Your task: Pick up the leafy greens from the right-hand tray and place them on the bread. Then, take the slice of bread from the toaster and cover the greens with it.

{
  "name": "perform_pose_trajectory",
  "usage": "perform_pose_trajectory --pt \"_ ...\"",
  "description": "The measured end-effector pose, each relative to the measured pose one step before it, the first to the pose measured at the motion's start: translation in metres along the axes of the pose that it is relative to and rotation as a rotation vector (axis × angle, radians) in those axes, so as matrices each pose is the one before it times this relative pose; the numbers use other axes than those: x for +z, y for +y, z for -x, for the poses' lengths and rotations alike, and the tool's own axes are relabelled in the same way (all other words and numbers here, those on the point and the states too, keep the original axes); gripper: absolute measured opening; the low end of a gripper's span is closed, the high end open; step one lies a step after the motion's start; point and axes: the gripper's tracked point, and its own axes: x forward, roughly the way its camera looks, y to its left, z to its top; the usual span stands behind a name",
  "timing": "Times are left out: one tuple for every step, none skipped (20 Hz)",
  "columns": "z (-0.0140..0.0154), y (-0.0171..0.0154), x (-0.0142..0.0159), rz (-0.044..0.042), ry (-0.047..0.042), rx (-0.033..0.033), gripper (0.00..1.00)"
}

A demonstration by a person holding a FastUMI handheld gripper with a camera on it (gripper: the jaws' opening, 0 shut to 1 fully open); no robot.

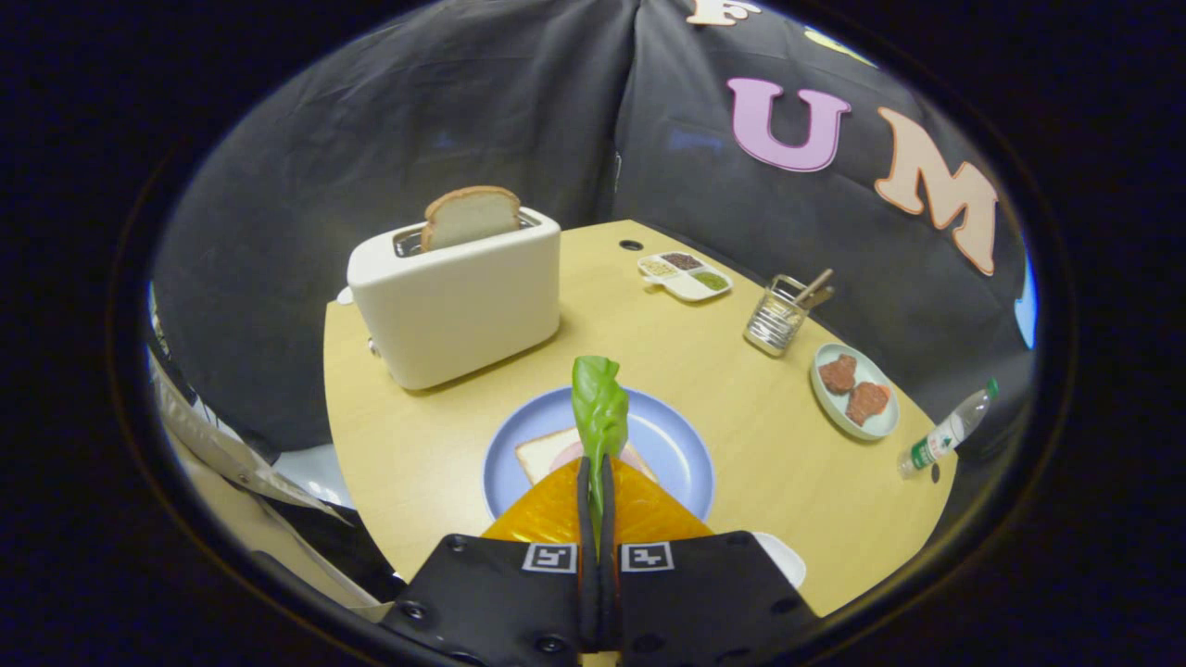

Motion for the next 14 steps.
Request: perform_pose_trajectory --pt "-0.00437 0.00559 0.00243 -0.00171 0.00234 0.01198 0.04" --pt "-0.00438 0.00575 0.00210 -0.00140 0.00313 0.01341 0.04" --pt "-0.00375 0.00521 0.00269 0.00215 0.00168 0.01289 0.04" --pt "-0.00274 0.00504 0.00187 0.00365 0.00295 0.01395 0.04" --pt "-0.00365 0.00396 0.00164 0.00468 0.00278 0.01110 0.04" --pt "-0.00427 0.00326 0.00032 0.00328 0.00378 0.00919 0.04" --pt "-0.00333 0.00205 -0.00016 0.00053 0.00736 0.00767 0.04" --pt "-0.00248 0.00206 -0.00178 -0.00024 0.00898 0.00679 0.04" --pt "-0.00330 -0.00093 -0.00258 0.00862 0.00647 -0.00141 0.04" --pt "-0.00303 -0.00315 -0.00392 0.01021 0.01128 -0.00738 0.04" --pt "-0.00318 -0.00119 -0.00476 0.00385 0.01869 0.00282 0.04" --pt "-0.00229 -0.00194 -0.00293 0.00161 0.00836 -0.00645 0.08" --pt "-0.00180 -0.00525 -0.00078 0.00336 0.00370 -0.01396 0.08" --pt "-0.00170 -0.00592 -0.00332 0.00158 0.00619 -0.01856 0.08"
